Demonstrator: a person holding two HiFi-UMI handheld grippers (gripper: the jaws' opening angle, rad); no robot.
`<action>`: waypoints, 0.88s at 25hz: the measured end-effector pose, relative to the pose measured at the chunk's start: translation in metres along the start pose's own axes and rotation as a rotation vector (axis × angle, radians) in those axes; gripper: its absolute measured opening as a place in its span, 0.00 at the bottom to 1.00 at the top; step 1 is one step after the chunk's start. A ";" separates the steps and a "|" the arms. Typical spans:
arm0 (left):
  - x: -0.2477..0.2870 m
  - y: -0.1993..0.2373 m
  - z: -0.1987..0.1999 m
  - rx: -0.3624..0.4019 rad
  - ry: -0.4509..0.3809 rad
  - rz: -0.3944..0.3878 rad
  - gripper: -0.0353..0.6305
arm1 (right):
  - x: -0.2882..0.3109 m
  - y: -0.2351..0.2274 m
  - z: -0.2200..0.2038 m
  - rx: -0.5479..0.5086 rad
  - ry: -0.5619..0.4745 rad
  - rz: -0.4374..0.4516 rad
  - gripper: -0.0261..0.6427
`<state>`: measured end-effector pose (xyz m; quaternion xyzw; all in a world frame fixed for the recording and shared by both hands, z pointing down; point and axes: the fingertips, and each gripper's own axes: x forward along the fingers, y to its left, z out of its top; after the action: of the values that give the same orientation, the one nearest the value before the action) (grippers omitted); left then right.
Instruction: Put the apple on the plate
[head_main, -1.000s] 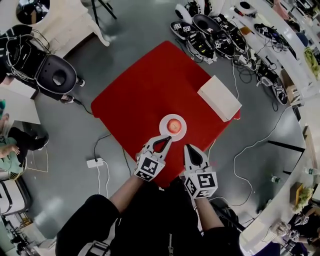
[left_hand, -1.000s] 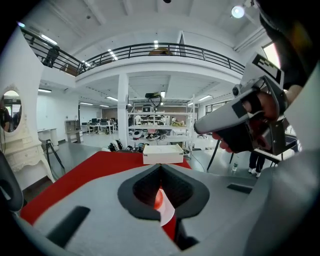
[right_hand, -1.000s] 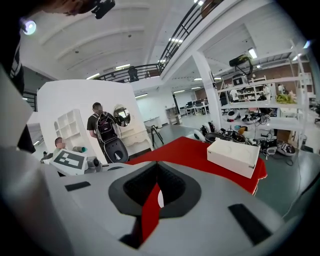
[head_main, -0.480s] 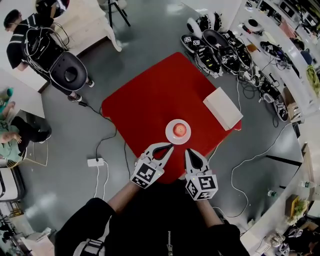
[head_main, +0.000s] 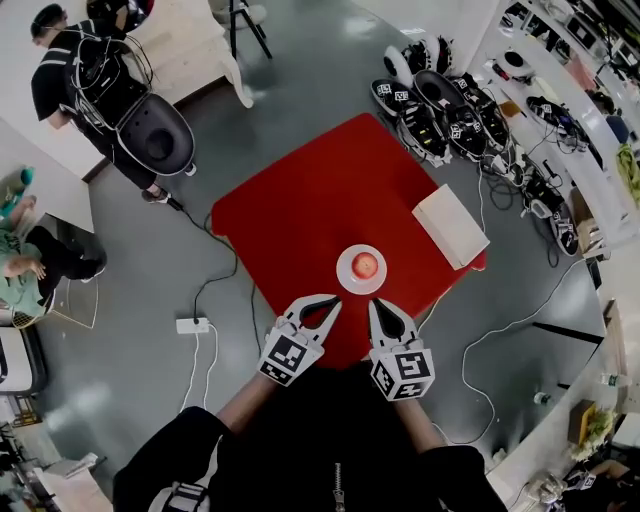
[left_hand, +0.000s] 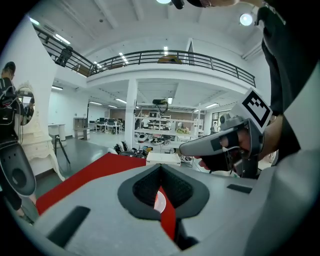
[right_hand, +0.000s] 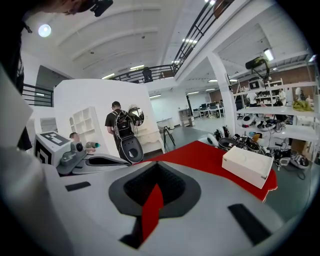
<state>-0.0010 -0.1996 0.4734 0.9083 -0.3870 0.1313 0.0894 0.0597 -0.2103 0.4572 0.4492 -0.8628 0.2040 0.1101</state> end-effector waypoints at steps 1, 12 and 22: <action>0.000 0.000 0.000 -0.005 0.001 0.001 0.06 | 0.000 0.000 0.000 -0.001 0.002 0.002 0.06; 0.004 0.004 -0.007 -0.018 0.008 0.023 0.06 | -0.001 -0.001 -0.006 0.006 0.013 0.003 0.06; 0.015 -0.001 -0.010 -0.013 0.028 0.019 0.06 | -0.005 -0.013 -0.008 0.031 0.026 0.003 0.06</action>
<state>0.0084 -0.2064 0.4873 0.9020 -0.3952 0.1421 0.0996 0.0729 -0.2099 0.4660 0.4470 -0.8587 0.2231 0.1142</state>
